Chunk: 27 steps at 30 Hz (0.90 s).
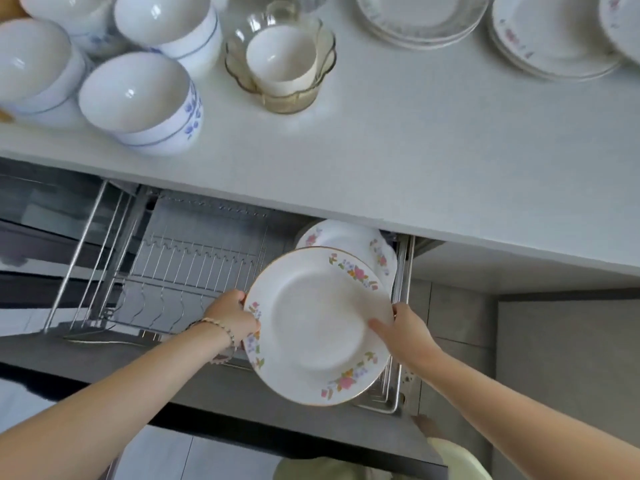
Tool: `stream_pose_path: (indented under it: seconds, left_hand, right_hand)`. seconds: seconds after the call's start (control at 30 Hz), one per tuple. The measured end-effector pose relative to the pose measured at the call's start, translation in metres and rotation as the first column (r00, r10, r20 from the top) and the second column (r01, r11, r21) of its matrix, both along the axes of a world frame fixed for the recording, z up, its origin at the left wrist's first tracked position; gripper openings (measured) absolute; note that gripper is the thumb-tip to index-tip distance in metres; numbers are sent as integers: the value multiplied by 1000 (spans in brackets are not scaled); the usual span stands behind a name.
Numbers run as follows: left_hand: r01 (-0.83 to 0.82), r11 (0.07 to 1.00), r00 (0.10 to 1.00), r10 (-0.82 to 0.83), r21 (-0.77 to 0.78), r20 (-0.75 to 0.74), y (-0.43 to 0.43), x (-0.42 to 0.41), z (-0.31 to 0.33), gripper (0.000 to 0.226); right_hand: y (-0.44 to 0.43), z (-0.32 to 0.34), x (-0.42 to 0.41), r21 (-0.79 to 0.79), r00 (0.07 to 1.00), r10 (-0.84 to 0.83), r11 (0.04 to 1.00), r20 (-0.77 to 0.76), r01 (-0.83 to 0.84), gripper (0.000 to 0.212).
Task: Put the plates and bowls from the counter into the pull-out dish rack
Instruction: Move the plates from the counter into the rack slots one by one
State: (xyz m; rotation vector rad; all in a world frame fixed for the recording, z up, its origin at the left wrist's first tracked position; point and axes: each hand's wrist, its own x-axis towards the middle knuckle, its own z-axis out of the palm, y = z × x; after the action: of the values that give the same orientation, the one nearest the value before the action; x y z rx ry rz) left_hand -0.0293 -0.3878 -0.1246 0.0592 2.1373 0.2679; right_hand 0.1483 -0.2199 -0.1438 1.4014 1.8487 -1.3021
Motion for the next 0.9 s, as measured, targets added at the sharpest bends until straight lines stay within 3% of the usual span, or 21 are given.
stream_pose_path:
  seconds: [0.23, 0.6, 0.9]
  left_hand:
    - [25, 999, 999, -27, -37, -46, 38, -17, -101, 26]
    - [33, 998, 989, -39, -49, -141, 99, -33, -160, 35]
    - [-82, 994, 988, 90, 71, -127, 99, -18, -172, 42]
  right_hand:
    - [6, -81, -27, 144, 990, -33, 989, 139, 12, 35]
    - [29, -141, -71, 308, 960, -97, 951, 261, 12, 63]
    - [23, -147, -68, 295, 966, -203, 944, 158, 150, 68]
